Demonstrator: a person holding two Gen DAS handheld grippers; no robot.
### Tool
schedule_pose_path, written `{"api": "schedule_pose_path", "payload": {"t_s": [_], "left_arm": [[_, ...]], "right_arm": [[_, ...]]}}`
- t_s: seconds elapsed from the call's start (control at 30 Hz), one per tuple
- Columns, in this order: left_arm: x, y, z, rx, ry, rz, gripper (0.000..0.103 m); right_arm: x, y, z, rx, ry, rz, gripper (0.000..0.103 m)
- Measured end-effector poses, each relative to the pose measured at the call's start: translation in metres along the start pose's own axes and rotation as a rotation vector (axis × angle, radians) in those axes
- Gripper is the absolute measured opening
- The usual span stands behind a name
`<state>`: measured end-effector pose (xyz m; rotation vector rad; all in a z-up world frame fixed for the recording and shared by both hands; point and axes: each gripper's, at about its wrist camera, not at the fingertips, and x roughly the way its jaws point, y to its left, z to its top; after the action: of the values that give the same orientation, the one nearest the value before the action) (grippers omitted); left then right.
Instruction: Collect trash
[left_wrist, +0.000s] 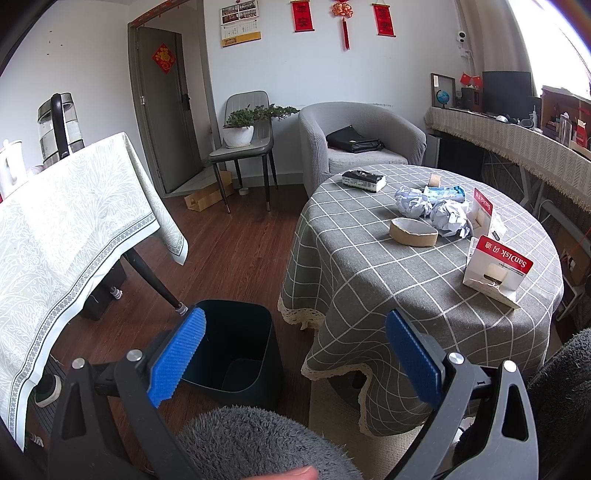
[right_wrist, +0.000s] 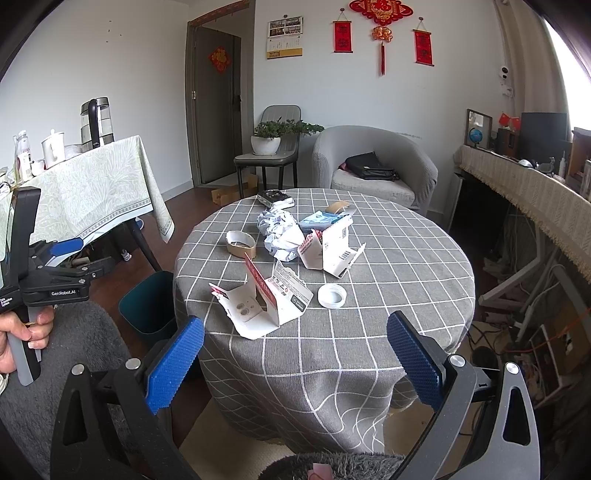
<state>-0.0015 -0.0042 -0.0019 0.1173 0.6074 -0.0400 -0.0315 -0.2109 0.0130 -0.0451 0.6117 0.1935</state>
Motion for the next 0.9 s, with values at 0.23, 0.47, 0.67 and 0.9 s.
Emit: {"api": "schedule_pose_path", "payload": {"t_s": [0.23,0.47,0.67,0.9], "left_arm": [[0.0001,-0.0001,0.0002,0.001,0.000,0.000,0.100],[0.0001,0.0003,-0.0002,0.000,0.000,0.000,0.100],[0.0001,0.0003,0.0000,0.001,0.000,0.000,0.100],[0.0000,0.0003,-0.0001,0.001,0.001,0.000,0.100]], "right_arm": [[0.0008,0.0009,0.0019,-0.003,0.005,-0.002,0.100],[0.0010,0.0011,0.0022,-0.003,0.005,-0.002,0.100],[0.0009,0.0011,0.0022,-0.003,0.005,-0.002,0.100],[0.0008,0.0013,0.0024,-0.004,0.005,-0.002,0.100]]}}
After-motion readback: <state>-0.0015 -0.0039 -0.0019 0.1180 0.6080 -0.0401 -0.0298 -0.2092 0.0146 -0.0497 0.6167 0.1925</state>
